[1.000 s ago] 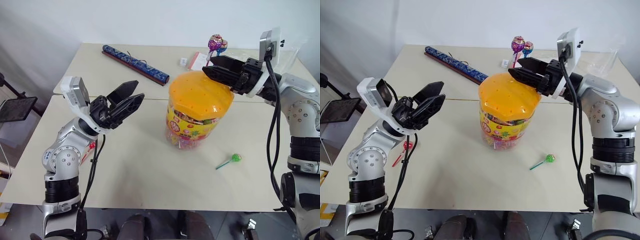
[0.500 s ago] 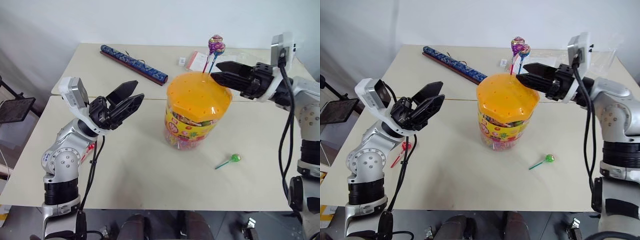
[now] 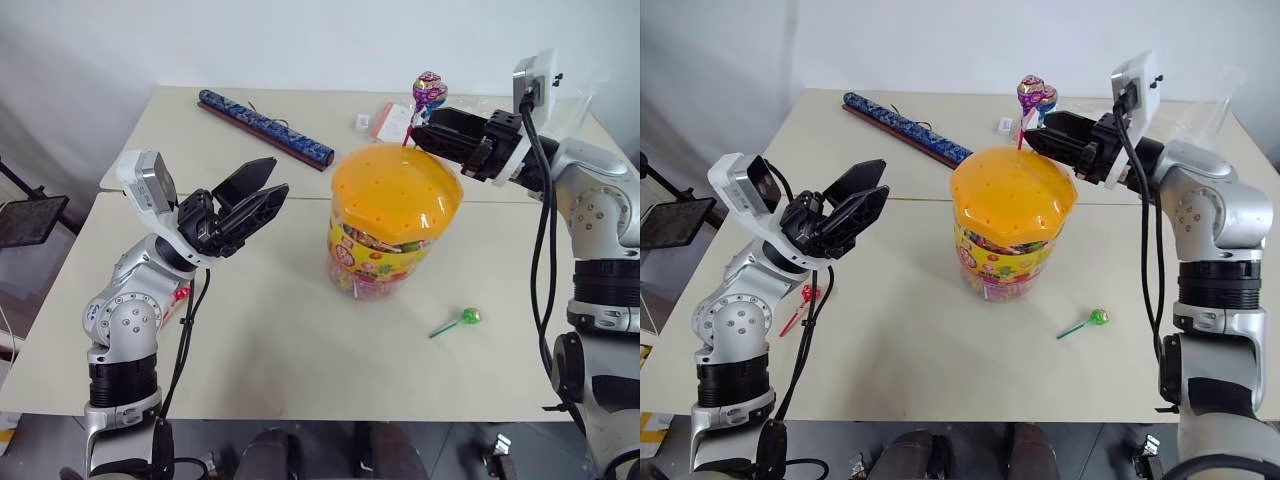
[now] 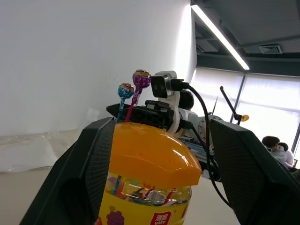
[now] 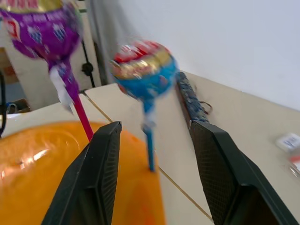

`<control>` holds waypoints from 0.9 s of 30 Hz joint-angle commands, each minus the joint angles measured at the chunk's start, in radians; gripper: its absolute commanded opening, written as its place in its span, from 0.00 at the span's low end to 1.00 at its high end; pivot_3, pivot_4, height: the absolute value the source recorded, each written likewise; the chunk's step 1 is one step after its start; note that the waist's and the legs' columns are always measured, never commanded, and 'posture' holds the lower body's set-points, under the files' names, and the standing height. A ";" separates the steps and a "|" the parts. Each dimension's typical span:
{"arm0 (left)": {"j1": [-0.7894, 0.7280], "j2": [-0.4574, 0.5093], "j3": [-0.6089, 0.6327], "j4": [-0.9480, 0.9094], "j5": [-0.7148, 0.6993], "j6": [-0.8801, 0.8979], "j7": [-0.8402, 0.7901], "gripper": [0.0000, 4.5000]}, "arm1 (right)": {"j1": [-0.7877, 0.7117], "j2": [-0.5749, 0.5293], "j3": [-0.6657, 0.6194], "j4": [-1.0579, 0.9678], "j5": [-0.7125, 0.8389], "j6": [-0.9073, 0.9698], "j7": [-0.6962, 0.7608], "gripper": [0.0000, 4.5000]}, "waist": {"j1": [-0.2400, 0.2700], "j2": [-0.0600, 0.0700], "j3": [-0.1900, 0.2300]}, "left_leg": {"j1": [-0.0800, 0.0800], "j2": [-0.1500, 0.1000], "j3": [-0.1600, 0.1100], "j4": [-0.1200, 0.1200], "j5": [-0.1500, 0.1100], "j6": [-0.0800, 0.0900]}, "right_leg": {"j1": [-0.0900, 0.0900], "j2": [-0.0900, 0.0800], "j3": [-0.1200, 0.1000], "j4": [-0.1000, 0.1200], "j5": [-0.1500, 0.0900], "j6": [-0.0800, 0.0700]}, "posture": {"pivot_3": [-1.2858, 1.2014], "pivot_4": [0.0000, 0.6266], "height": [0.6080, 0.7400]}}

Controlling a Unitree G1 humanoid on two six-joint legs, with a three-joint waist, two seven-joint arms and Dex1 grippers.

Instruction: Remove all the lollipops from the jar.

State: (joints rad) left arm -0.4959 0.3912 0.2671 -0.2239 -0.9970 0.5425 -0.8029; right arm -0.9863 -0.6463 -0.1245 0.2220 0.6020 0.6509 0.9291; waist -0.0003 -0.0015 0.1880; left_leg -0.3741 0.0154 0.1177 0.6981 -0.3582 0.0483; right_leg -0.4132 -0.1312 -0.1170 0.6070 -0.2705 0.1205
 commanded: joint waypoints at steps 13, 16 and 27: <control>-0.016 -0.018 0.026 -0.026 -0.042 -0.022 0.005 0.75 | -0.042 0.001 -0.104 0.036 0.039 -0.044 0.028 0.01 | -0.001 0.000 0.000 | 0.000 0.000 0.000 0.000 0.000 0.000 | 0.000 0.000 0.000 0.000 0.000 0.000 | 0.52 0.24 1.00; -0.028 -0.010 0.020 -0.016 -0.036 -0.023 -0.019 0.75 | -0.034 -0.037 -0.238 0.060 0.100 -0.056 -0.002 0.01 | 0.001 0.000 0.000 | 0.000 0.000 0.000 0.000 0.000 0.000 | 0.000 0.000 0.000 0.000 0.000 0.000 | 0.52 0.24 1.00; 0.000 0.099 -0.091 -0.080 0.082 -0.052 -0.185 0.75 | 0.666 -0.461 -0.238 -0.134 -0.162 -0.090 0.089 0.01 | 0.020 0.003 0.000 | -0.001 0.000 0.003 -0.002 -0.001 0.001 | 0.001 0.000 -0.002 -0.007 0.000 0.001 | 0.52 0.24 1.00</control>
State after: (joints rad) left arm -0.5042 0.4758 0.1983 -0.2710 -0.9591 0.5222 -0.9447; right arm -0.3466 -1.0780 -0.3405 0.1514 0.4827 0.6089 1.0104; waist 0.0198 0.0017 0.1883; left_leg -0.3733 0.0147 0.1219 0.6959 -0.3591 0.0491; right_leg -0.4115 -0.1306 -0.1184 0.6007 -0.2702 0.1213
